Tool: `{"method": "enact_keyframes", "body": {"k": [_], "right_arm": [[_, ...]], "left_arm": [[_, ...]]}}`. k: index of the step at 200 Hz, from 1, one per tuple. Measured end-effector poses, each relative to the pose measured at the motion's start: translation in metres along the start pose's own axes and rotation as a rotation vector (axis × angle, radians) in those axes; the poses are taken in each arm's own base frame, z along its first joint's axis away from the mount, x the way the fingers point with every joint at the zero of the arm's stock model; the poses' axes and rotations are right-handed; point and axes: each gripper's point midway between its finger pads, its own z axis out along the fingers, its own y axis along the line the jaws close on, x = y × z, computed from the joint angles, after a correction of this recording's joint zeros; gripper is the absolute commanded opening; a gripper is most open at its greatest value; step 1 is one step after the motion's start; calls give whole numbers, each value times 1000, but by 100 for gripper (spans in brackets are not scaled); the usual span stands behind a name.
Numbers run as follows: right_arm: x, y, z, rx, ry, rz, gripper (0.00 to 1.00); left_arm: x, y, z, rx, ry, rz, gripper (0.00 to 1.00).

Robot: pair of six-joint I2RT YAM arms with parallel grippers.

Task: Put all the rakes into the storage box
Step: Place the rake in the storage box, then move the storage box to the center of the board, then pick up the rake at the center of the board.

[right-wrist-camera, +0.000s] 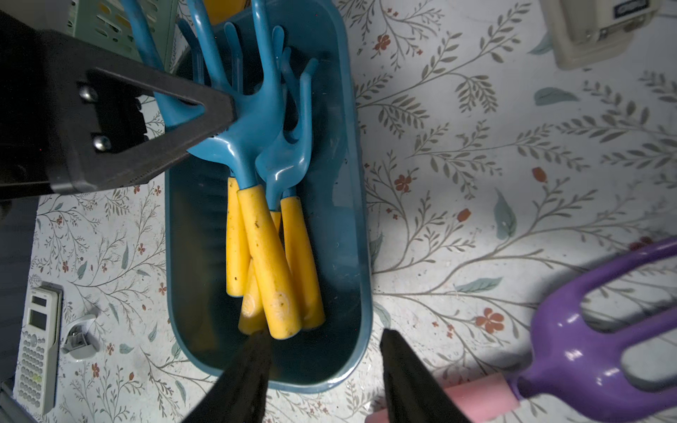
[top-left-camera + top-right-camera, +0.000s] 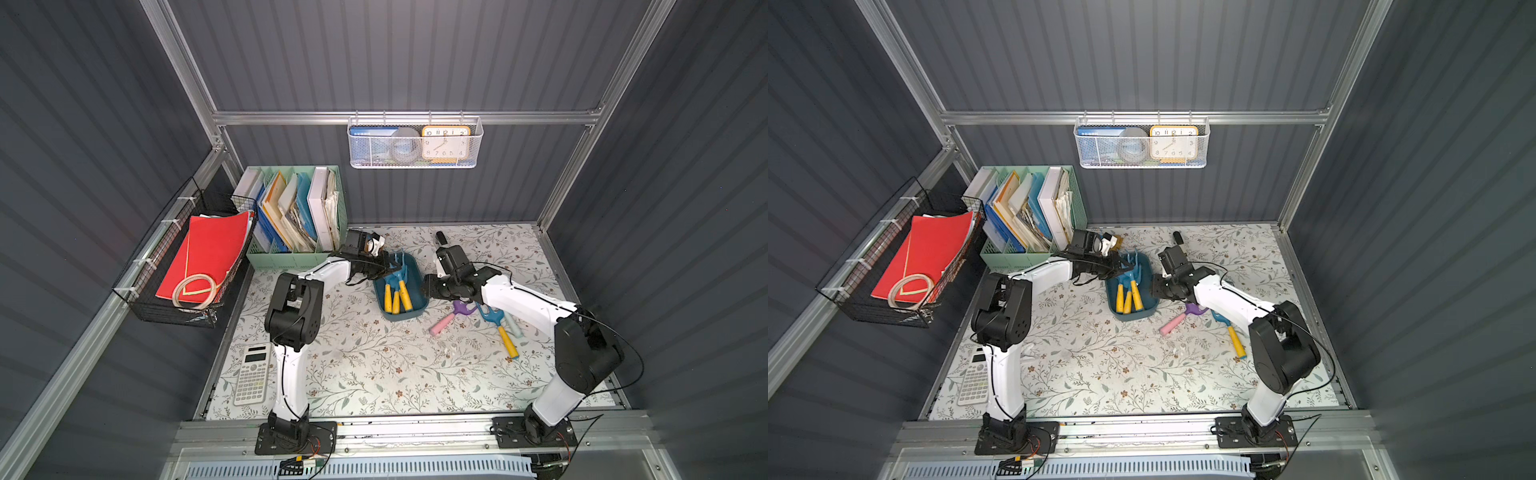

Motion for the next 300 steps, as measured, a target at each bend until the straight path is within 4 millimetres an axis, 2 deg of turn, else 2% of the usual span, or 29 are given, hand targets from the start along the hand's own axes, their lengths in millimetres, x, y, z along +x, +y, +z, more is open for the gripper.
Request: {"method": "enact_keyframes", "body": {"k": [67,97,102,106,114,122,126,129,150,173,197,215,235,257,300], "right_arm": [[7,-10,-2,35,2,11,53],[13,-14,1,44,16,19,52],[14,-14,1,45,18,20,52],[14,-15,1,46,19,20,52],[16,-16,2,48,23,21,52],[18,-17,2,50,26,22,52],[18,-17,2,51,27,22,52],[19,-18,2,52,28,22,53],[20,-19,1,54,27,23,54],[20,-23,-1,76,21,26,55],[29,-38,0,154,51,45,54],[43,-57,5,252,118,62,54],[64,-77,11,342,197,71,54],[80,-89,11,391,257,83,54],[93,-96,16,416,308,91,54]], "left_arm": [[4,5,4,5,18,-44,9],[12,10,4,-13,47,-57,19],[15,11,4,-19,56,-55,25],[16,12,4,-24,61,-60,35],[20,14,3,-31,75,-58,63],[23,16,3,-38,86,-56,82],[25,16,3,-39,92,-58,97],[25,17,3,-42,94,-56,100],[29,13,1,-49,108,-44,100],[23,11,-6,-91,76,-31,100],[2,24,-25,-272,-39,-60,100],[-19,33,-47,-429,-138,-85,100],[-35,36,-64,-517,-207,-84,100],[-34,43,-70,-570,-221,-93,100],[-30,51,-72,-601,-215,-100,100]]}}
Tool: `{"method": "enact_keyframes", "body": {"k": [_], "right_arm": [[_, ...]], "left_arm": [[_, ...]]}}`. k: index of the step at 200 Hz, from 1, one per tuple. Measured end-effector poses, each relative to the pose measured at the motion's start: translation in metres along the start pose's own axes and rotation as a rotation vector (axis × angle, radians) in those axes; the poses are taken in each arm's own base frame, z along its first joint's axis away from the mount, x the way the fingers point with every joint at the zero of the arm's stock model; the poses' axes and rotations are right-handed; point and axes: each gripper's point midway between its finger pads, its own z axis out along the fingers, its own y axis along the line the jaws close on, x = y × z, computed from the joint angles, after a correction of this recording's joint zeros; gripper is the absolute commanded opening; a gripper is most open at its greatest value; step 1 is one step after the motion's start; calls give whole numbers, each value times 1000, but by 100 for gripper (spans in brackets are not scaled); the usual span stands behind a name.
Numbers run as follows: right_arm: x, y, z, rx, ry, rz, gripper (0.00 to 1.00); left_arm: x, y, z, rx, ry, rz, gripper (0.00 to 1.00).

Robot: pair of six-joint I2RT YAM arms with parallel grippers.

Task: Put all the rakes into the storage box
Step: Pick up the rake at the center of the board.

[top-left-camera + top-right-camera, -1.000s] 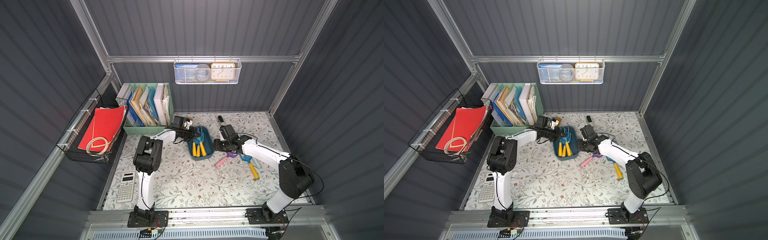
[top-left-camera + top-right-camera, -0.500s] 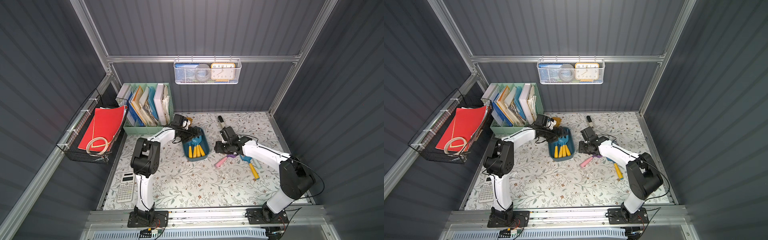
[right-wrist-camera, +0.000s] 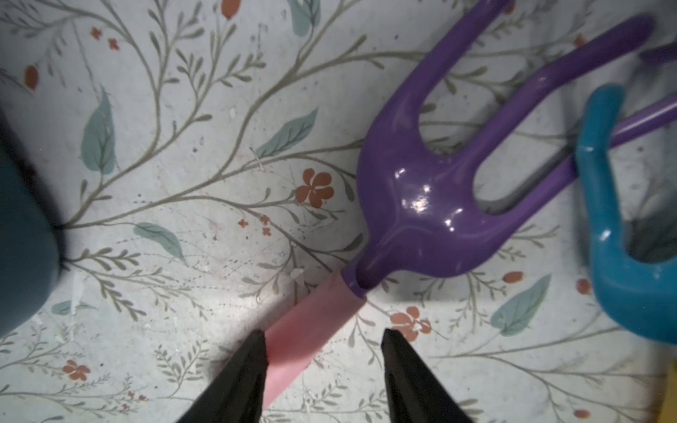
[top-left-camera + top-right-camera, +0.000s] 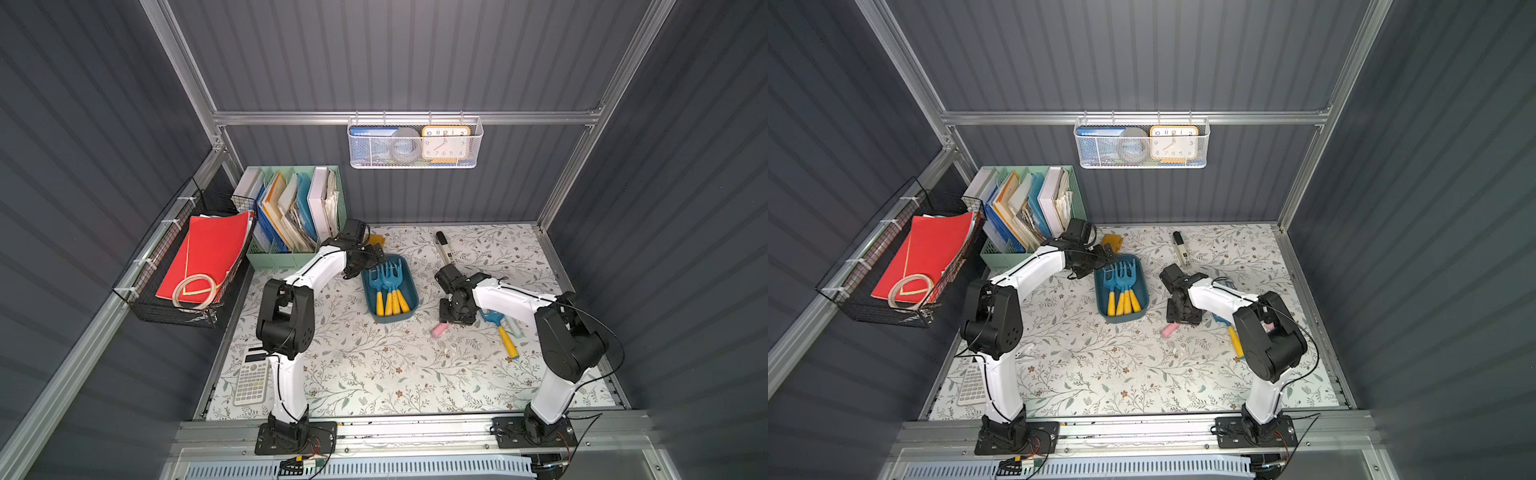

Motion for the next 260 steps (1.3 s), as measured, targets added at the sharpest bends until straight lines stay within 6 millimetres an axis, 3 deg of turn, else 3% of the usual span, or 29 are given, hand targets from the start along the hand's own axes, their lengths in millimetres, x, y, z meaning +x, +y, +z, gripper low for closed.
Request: {"method": "enact_keyframes", "body": {"k": [23,51,59,74,96,148,167,193,214,235,260], "right_arm": [[8,-3,13,26,43,-5,52],[5,-3,13,22,37,0,43],[4,-4,13,22,36,8,36],[2,-6,14,12,31,19,12],[-2,-7,13,-32,30,44,0],[-22,13,4,-230,16,95,1],[-44,32,-22,-414,-45,128,2],[-77,51,-74,-646,-172,133,4],[-89,61,-104,-757,-234,104,6],[-91,70,-119,-855,-259,86,8],[-86,77,-119,-929,-240,96,8]], "left_arm": [[6,3,3,-2,19,1,100],[10,1,4,16,34,18,100],[11,0,4,22,40,27,100],[14,-1,4,37,52,46,100],[23,-7,6,85,87,72,100],[40,-47,-4,331,179,163,100],[45,-62,-11,431,209,198,100],[51,-74,-21,532,247,222,100],[50,-77,-26,579,253,227,100],[50,-80,-34,641,254,230,100],[52,-90,-50,755,277,243,100]]}}
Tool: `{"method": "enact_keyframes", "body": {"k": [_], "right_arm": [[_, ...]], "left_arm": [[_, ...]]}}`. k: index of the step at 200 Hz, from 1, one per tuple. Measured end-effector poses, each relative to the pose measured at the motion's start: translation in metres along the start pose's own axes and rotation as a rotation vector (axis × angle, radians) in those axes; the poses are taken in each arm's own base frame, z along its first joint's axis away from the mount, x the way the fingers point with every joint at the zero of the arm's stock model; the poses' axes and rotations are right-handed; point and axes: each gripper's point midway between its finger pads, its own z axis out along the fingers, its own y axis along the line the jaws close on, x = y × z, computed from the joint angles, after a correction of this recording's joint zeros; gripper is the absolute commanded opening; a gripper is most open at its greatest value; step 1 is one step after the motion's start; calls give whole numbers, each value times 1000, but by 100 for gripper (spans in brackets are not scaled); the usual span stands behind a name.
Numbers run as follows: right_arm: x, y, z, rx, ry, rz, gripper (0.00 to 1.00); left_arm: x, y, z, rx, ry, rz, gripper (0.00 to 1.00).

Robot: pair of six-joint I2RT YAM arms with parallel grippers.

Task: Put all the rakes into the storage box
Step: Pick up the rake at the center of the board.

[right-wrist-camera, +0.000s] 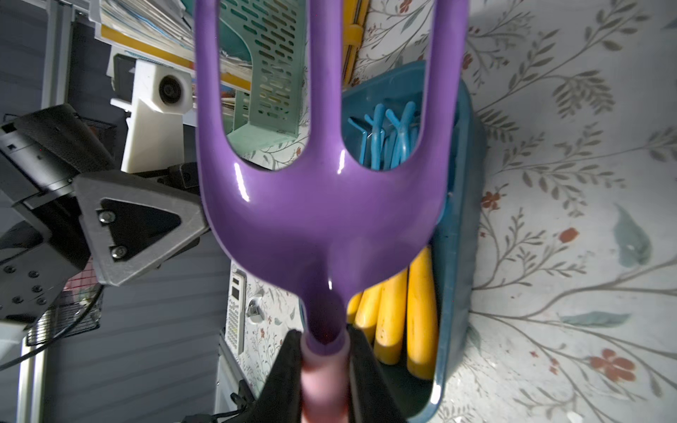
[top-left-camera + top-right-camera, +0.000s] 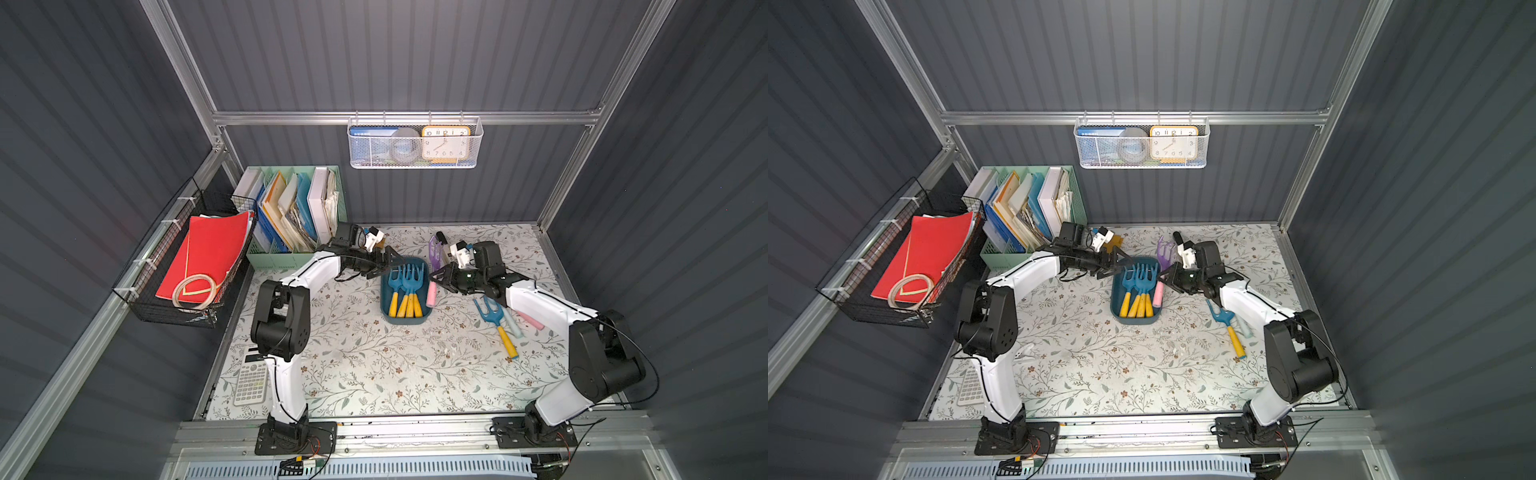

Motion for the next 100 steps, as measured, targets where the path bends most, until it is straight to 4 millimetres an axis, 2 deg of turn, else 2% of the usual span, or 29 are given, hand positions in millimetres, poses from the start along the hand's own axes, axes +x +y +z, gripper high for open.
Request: {"method": "enact_keyframes", "body": {"k": [19,47,71,100], "right_arm": [[-5,6,3,-60,-16,28,9],[-26,18,10,-177,-63,81,10],[-41,26,22,-288,-90,149,10],[-47,33,43,-394,-72,214,10]], "left_arm": [[8,-16,-3,96,45,17,100],[22,-34,-7,209,108,29,100],[30,-41,-10,259,138,35,100],[36,-44,-10,280,158,37,97]]}}
